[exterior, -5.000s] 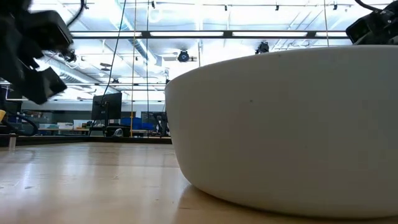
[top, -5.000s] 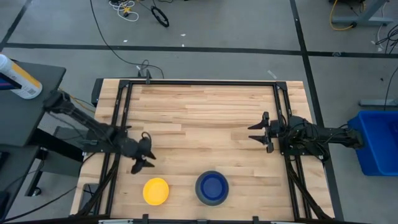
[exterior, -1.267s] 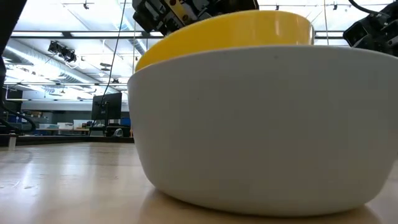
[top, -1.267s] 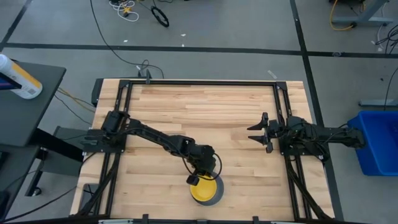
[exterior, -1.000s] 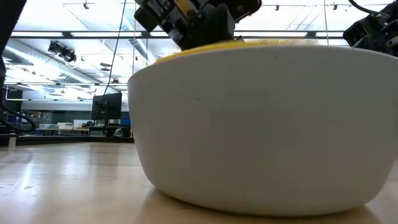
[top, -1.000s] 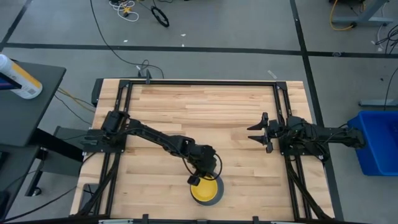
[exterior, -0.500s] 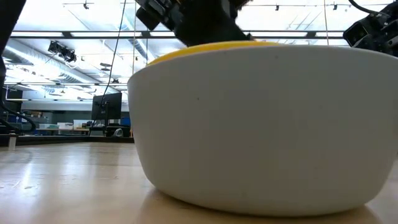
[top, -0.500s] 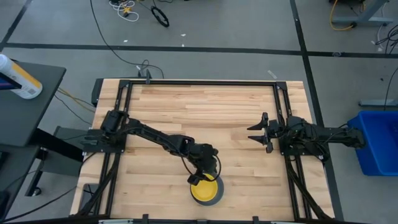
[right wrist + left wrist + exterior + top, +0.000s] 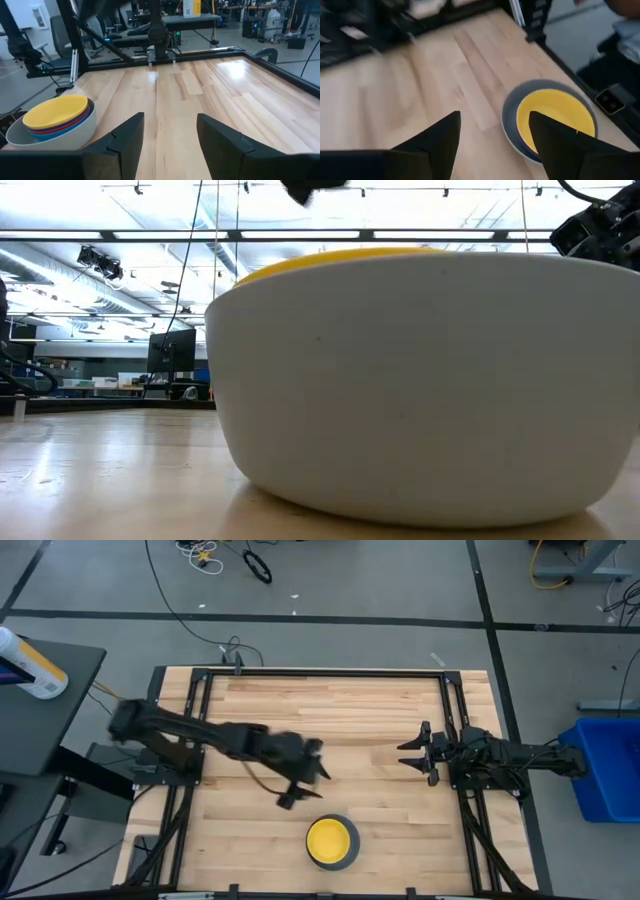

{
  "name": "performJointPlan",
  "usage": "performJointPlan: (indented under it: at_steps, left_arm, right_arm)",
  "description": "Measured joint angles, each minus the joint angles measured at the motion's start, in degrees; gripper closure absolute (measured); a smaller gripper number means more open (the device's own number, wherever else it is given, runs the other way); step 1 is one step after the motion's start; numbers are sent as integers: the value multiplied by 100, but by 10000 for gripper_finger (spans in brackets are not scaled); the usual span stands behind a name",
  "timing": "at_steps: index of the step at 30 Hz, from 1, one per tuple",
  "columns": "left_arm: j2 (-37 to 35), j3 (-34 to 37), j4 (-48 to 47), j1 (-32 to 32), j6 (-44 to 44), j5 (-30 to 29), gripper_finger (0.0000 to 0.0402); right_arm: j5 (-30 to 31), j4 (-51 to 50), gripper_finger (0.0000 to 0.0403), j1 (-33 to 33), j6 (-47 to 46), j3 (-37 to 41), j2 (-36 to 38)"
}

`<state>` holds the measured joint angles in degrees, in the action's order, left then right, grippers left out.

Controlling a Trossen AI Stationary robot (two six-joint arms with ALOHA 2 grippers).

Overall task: Nest bowls inside each other
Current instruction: Return to Home Position

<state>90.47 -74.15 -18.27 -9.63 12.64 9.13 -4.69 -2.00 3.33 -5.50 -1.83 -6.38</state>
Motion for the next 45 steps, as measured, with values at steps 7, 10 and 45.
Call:
performJointPlan:
  at_steps: [7, 10, 45]
  left_arm:
    - [-2089, 2151, 1903, -4, -449, -364, 157]
    - [-2918, 3299, 2534, -55, -744, -372, 158]
    - [-6964, 7362, 2791, -624, -1658, -2030, 168]
  right_arm:
    - [-1, 1, 211, 1, -114, 0, -140]
    - [2, 0, 208, 0, -114, 0, -191]
    - [3, 4, 213, 2, -8, -2, -257]
